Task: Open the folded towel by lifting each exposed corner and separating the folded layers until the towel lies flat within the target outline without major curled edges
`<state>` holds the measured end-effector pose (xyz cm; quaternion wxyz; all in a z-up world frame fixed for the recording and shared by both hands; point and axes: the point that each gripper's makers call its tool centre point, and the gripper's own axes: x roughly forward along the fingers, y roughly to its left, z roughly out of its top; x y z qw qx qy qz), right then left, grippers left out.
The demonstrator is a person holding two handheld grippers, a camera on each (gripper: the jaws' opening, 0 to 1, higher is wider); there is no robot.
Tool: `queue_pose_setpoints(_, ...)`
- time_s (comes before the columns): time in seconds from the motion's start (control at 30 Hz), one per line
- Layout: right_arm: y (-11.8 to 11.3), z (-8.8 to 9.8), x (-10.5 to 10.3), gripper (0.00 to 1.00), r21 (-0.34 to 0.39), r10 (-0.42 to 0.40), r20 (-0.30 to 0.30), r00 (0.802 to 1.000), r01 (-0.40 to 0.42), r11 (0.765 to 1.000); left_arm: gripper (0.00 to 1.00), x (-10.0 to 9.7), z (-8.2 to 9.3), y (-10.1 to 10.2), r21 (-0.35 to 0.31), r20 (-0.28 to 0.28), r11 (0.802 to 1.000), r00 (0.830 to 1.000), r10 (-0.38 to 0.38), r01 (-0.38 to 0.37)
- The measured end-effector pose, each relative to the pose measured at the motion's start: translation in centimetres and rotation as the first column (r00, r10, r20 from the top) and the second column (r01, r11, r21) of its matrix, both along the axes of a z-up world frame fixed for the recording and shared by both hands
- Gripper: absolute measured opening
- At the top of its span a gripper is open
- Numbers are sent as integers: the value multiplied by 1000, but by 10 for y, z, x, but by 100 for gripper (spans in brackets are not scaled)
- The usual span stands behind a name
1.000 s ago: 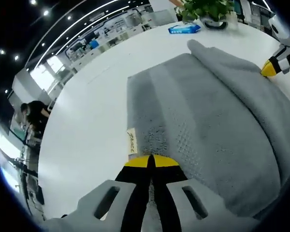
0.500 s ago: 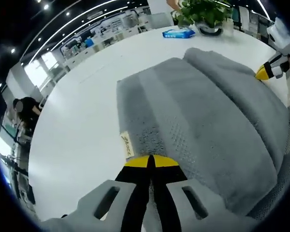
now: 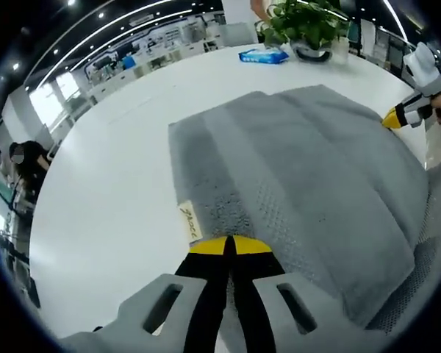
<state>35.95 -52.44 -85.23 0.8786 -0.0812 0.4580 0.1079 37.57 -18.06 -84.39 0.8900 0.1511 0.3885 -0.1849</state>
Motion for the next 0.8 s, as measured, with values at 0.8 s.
queue_pose_setpoints(0.8, 68, 25, 24, 6, 48, 269, 175, 947, -281, 958, 23, 13, 4, 23, -191, -11, 961, 979, 201, -200)
